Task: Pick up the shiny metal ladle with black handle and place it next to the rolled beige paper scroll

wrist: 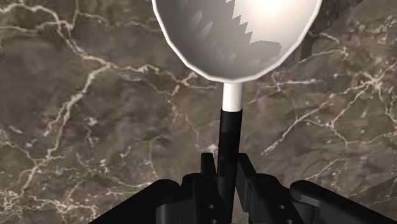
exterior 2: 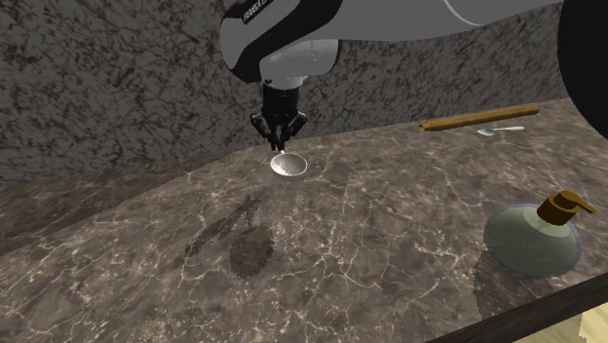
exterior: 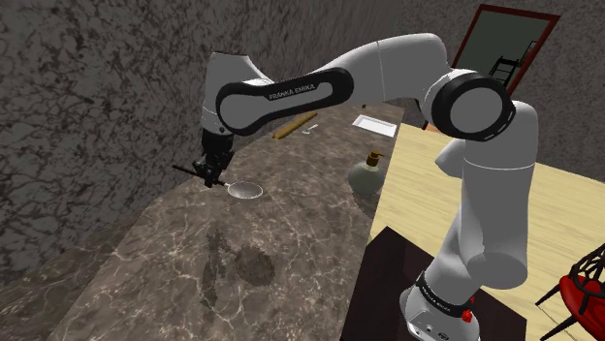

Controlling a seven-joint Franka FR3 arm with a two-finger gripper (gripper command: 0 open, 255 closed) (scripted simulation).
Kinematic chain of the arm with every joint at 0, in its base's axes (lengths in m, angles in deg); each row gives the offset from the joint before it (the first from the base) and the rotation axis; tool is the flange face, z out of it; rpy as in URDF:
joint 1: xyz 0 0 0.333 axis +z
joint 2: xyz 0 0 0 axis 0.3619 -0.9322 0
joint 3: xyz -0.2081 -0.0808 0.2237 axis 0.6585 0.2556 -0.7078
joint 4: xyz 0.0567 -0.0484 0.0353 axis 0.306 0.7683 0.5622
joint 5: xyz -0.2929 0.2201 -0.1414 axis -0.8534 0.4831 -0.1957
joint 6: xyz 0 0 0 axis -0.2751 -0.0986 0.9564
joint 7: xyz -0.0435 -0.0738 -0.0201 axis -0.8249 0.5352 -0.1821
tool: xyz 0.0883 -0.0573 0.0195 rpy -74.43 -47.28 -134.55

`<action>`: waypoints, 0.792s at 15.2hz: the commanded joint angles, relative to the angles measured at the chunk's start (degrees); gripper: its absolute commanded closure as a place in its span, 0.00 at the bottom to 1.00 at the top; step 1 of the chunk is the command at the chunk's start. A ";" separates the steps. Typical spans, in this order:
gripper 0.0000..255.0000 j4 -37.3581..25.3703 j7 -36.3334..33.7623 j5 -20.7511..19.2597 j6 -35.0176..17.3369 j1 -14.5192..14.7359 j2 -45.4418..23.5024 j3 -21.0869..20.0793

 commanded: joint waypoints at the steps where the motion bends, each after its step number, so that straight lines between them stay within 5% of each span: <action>1: 1.00 -1.10 0.01 0.07 1.45 -0.03 0.33 -0.03; 5: 1.00 -3.09 -0.04 0.21 4.16 -0.04 1.06 -0.11; 12: 1.00 7.67 9.18 3.69 1.65 -6.49 8.89 1.76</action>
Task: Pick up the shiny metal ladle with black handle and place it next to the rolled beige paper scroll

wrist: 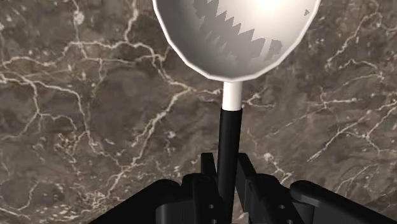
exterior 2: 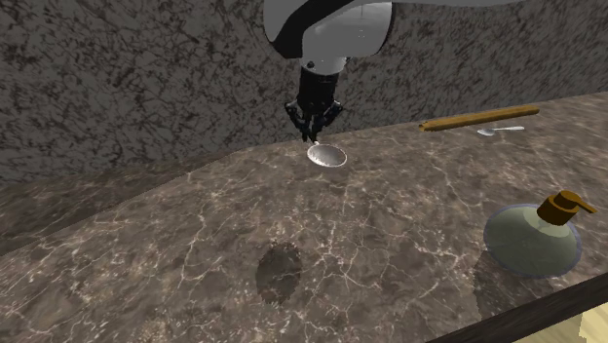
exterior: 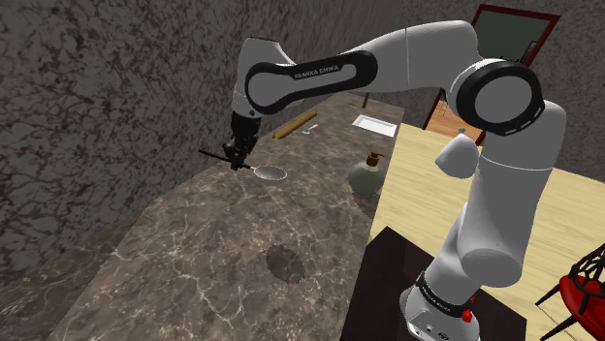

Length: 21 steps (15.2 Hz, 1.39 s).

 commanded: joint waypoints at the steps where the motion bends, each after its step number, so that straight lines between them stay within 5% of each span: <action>1: 1.00 1.99 2.76 0.84 -0.29 -1.66 1.54 0.70; 11: 1.00 9.90 16.82 4.26 -0.58 -9.49 7.90 5.52; 21: 1.00 10.99 30.67 5.99 1.28 -16.80 9.14 11.43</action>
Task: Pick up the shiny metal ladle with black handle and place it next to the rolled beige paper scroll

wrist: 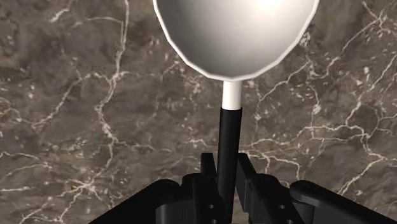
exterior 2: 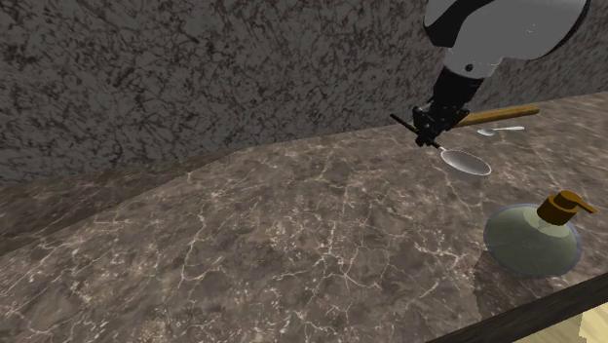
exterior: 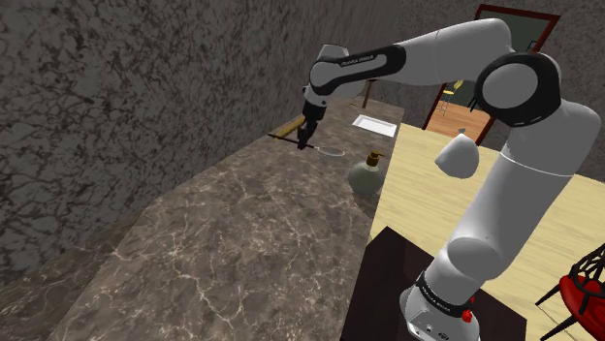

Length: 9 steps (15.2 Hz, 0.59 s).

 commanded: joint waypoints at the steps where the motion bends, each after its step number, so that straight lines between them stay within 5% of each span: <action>1: 1.00 -0.27 3.01 0.28 0.55 -1.56 -0.11 1.29; 9: 1.00 -4.76 13.58 1.35 3.41 -7.44 -3.28 5.87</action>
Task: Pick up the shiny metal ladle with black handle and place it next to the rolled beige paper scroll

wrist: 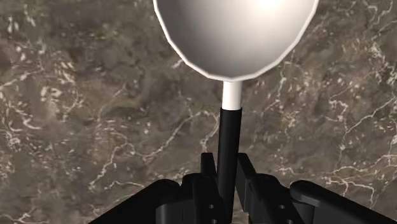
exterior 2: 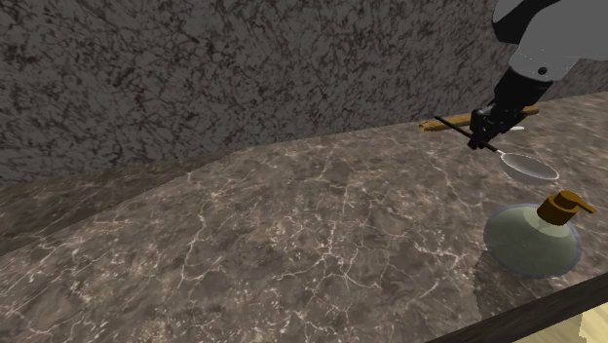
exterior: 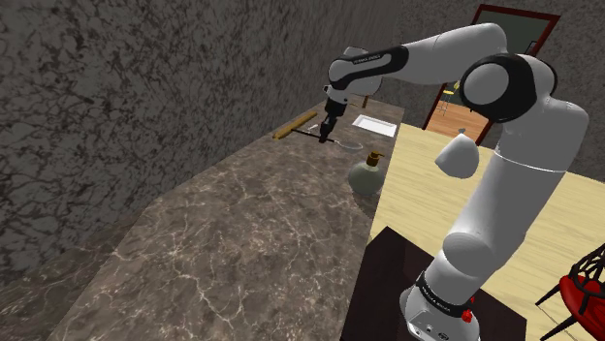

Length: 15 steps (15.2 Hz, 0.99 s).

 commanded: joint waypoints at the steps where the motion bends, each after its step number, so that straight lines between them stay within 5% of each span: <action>1: 1.00 -1.41 2.58 0.25 1.11 -1.47 -0.72 1.05; 12: 1.00 -15.54 15.32 2.60 7.48 -10.11 -10.69 5.69; 15: 1.00 -13.90 15.70 2.83 5.41 -10.09 -11.17 5.60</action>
